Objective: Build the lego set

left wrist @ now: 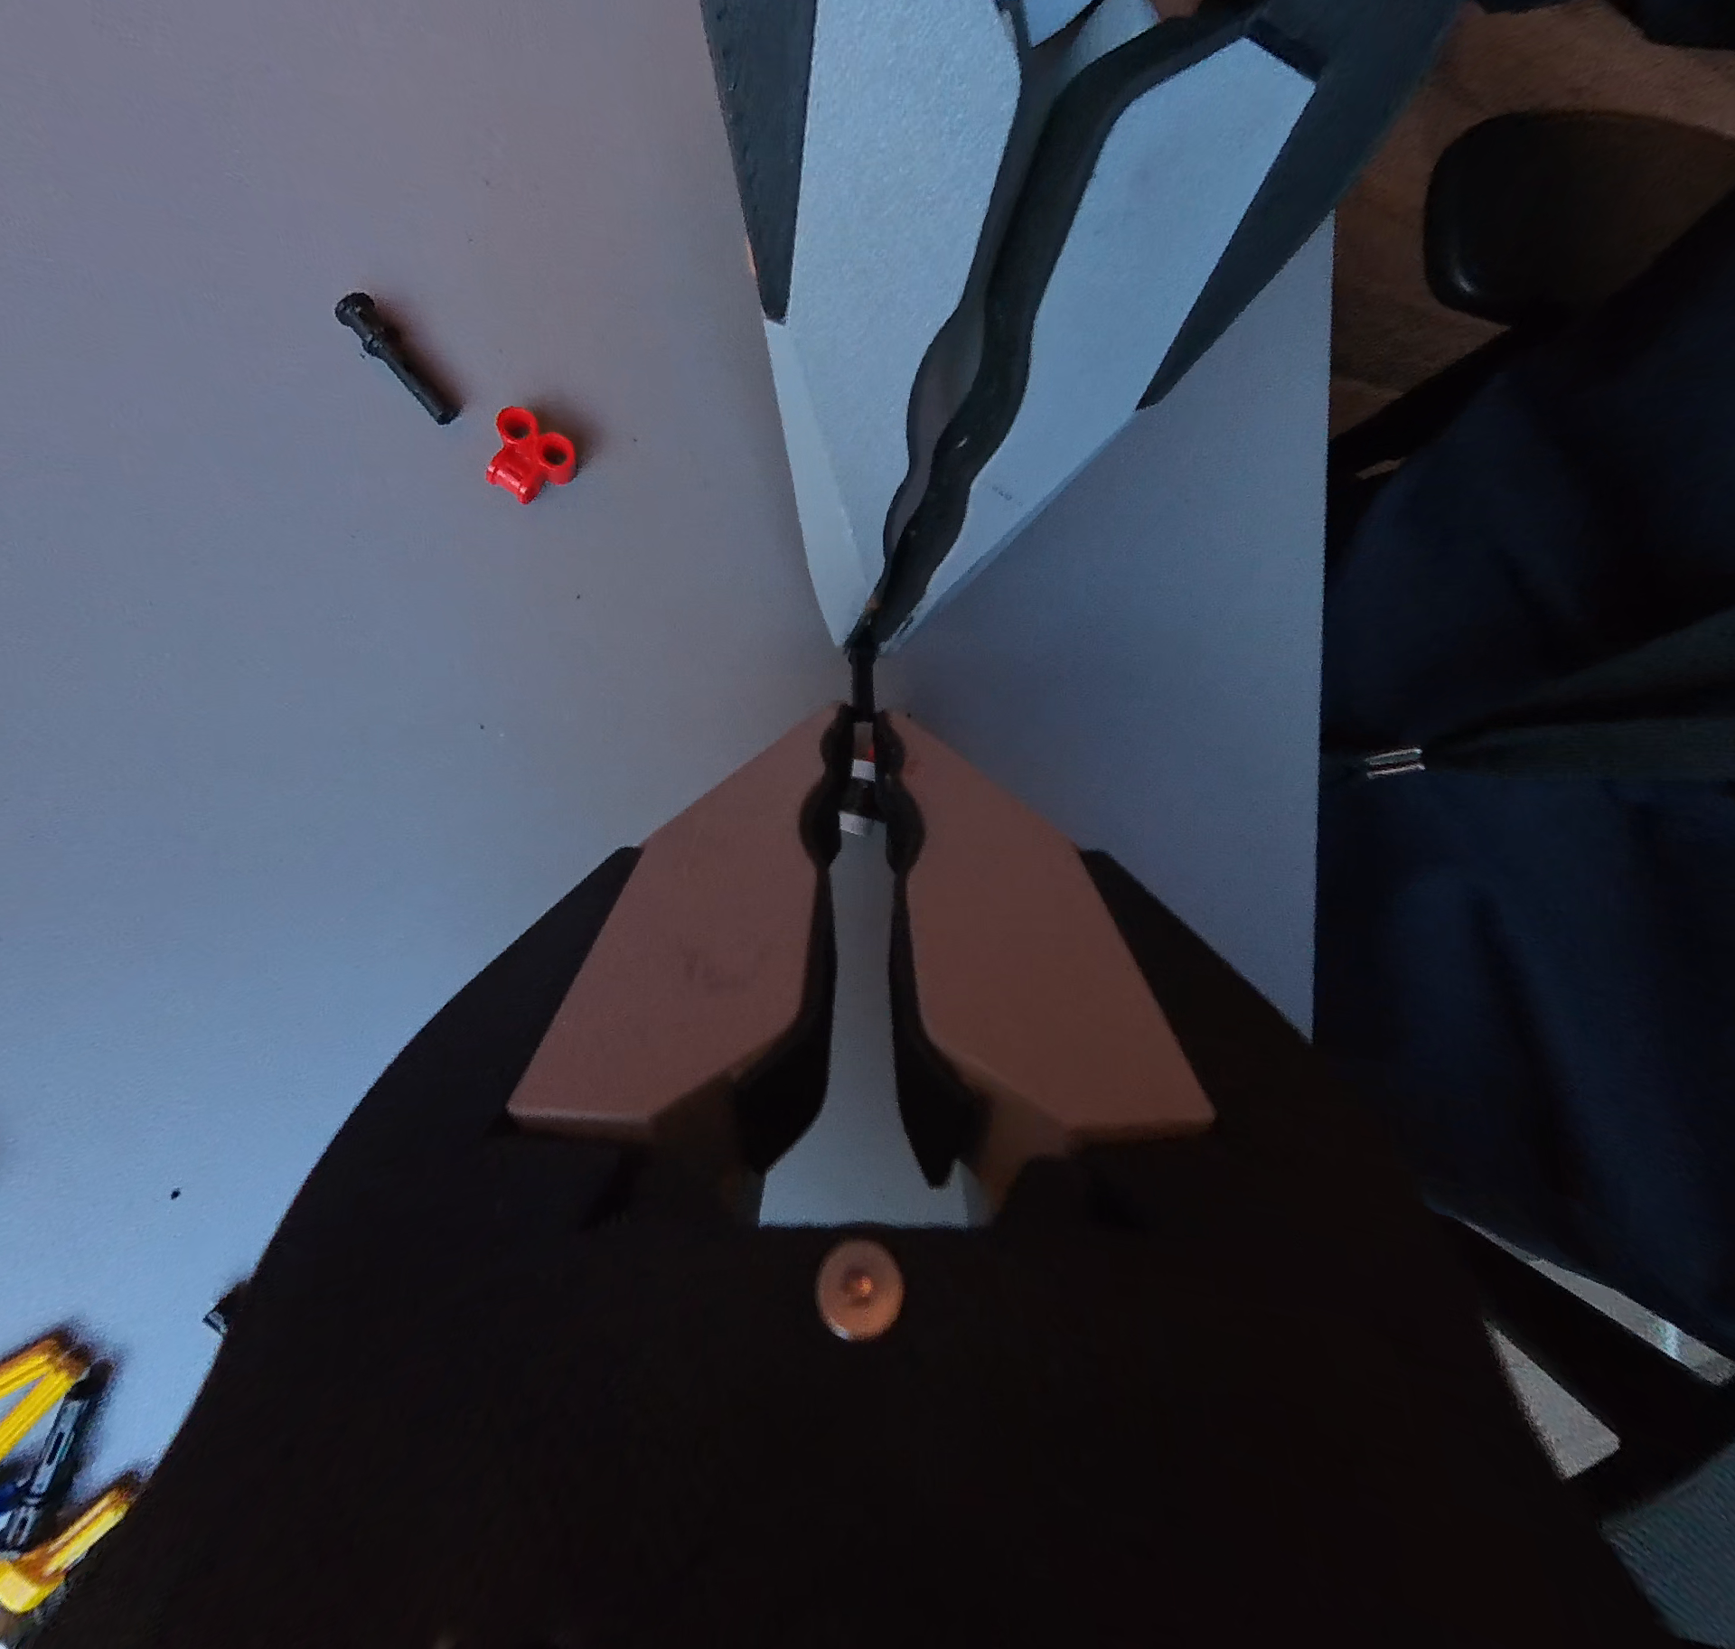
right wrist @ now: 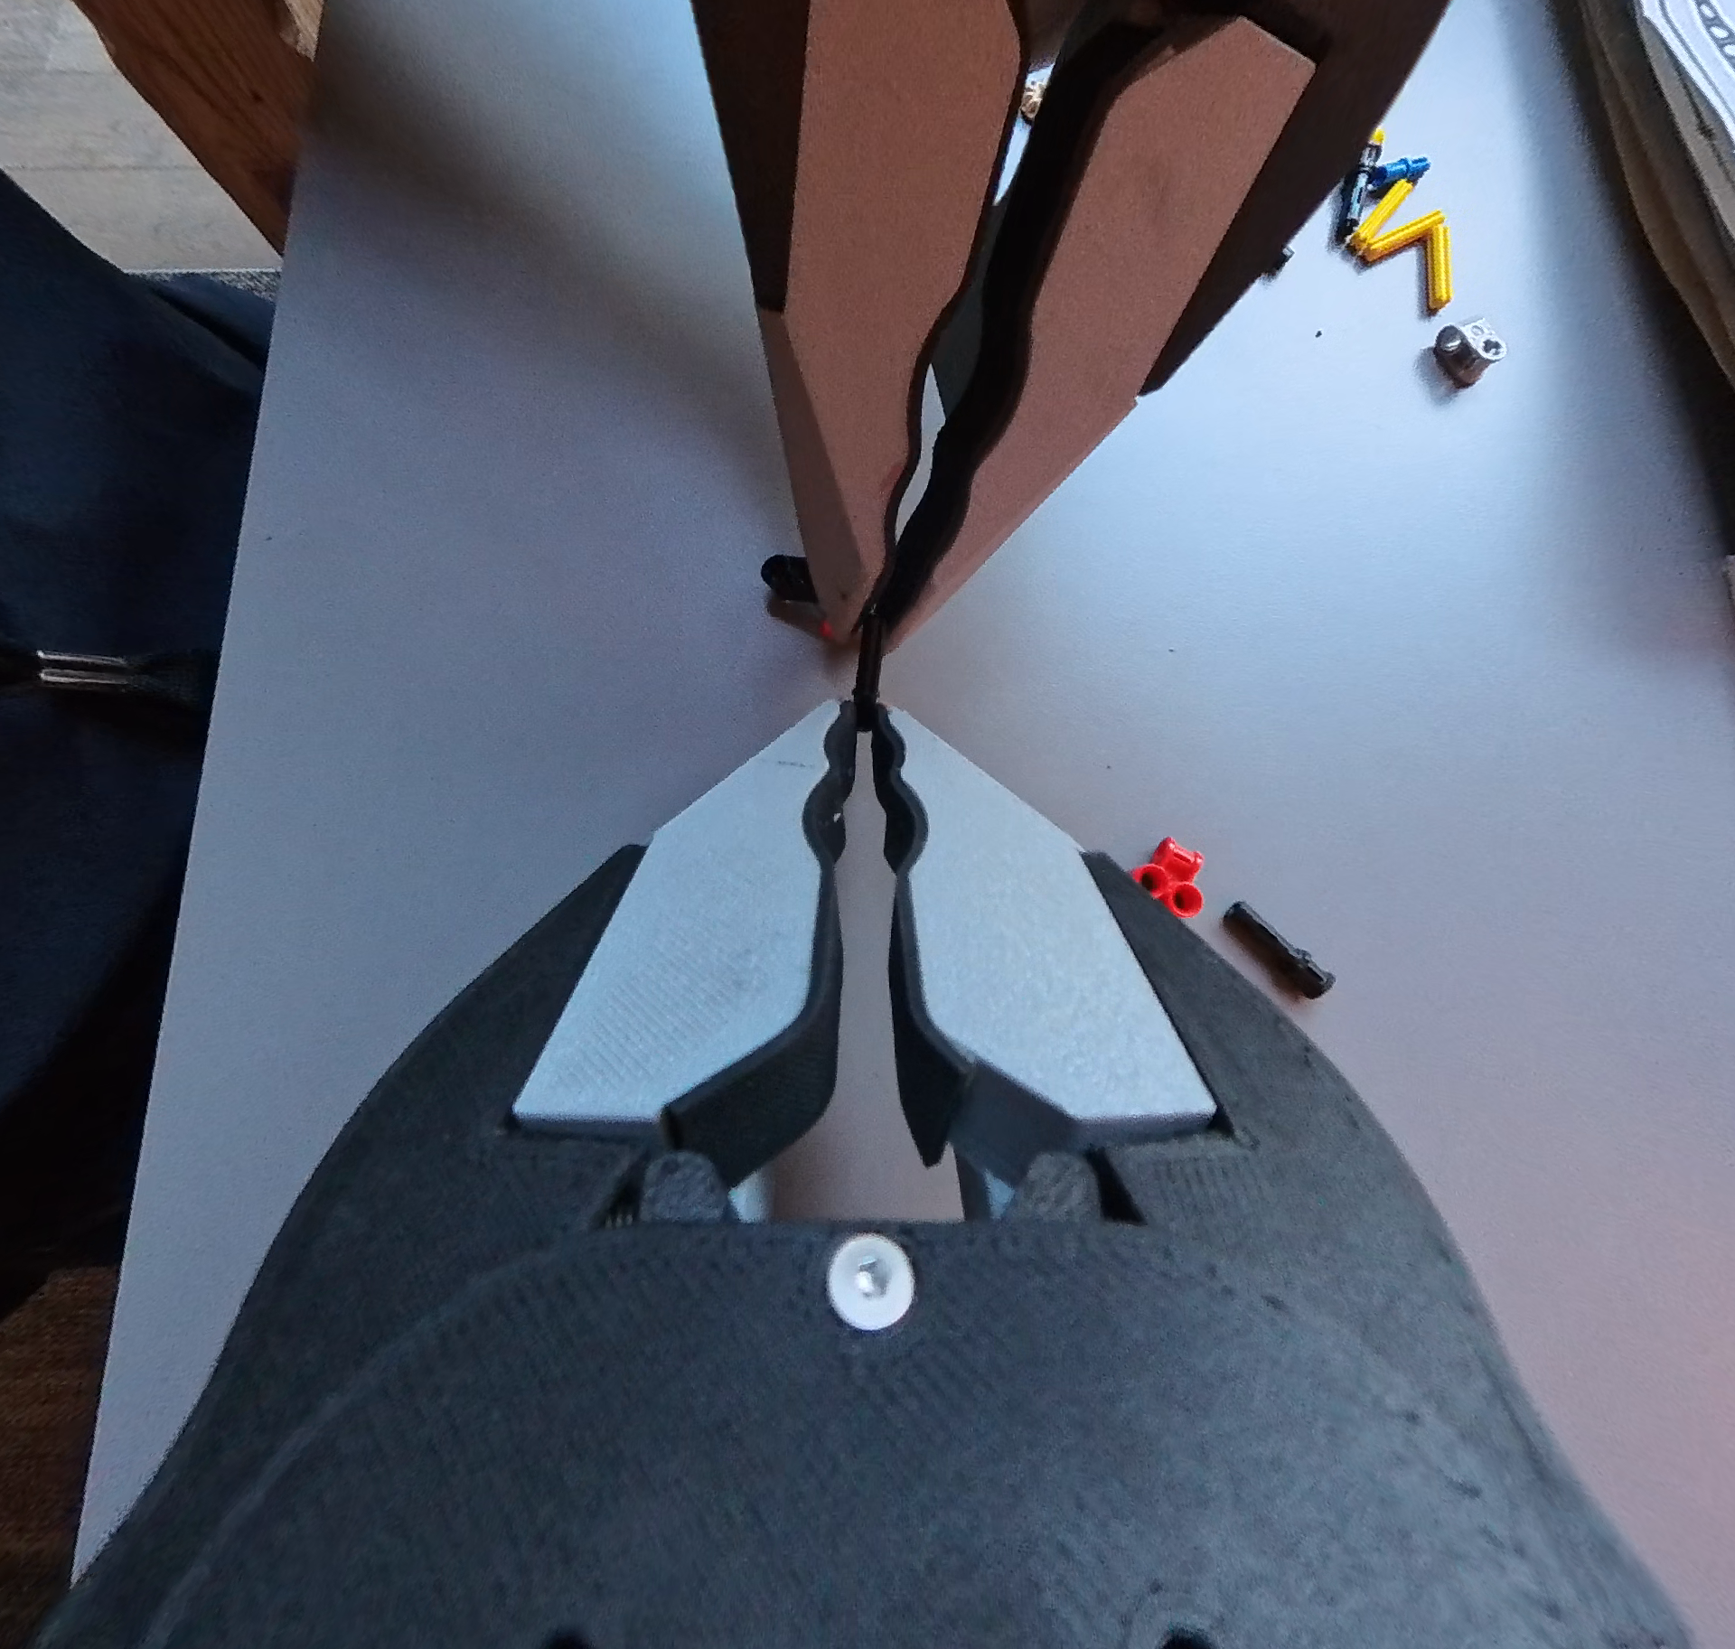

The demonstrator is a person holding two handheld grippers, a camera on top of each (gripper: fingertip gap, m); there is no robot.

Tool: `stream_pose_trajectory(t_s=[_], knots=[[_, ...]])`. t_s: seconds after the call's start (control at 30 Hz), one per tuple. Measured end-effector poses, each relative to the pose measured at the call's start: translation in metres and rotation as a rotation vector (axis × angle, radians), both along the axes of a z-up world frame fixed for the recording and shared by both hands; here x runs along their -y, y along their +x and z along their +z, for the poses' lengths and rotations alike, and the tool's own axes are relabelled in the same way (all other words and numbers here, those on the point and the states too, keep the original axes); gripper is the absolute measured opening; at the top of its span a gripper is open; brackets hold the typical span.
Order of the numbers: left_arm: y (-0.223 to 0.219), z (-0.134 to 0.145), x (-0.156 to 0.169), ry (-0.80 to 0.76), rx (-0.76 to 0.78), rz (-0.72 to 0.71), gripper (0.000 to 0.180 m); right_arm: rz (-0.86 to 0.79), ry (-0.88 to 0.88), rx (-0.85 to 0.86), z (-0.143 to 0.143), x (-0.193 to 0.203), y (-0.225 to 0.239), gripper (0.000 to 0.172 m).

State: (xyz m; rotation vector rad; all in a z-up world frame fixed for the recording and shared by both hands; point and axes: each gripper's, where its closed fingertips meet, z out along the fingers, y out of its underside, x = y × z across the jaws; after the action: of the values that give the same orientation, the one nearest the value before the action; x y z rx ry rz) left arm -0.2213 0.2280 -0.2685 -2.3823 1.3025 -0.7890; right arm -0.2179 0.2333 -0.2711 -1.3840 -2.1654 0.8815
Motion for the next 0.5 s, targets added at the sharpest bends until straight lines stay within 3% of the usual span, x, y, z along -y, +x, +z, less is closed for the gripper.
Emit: stream_pose_trajectory(t_s=[0.13, 0.27, 0.5], knots=[[0.005, 0.006, 0.0, -0.032, 0.059, 0.021, 0.007, 0.001, -0.008, -0.005, 0.001, 0.001, 0.0, 0.0], [0.003, 0.003, 0.0, -0.029, 0.055, 0.027, 0.002, 0.008, -0.016, -0.014, 0.003, 0.003, -0.001, 0.0], [0.003, 0.014, 0.001, 0.036, 0.119, 0.01, 0.001, 0.031, -0.146, -0.067, 0.014, 0.006, -0.001, 0.0]])
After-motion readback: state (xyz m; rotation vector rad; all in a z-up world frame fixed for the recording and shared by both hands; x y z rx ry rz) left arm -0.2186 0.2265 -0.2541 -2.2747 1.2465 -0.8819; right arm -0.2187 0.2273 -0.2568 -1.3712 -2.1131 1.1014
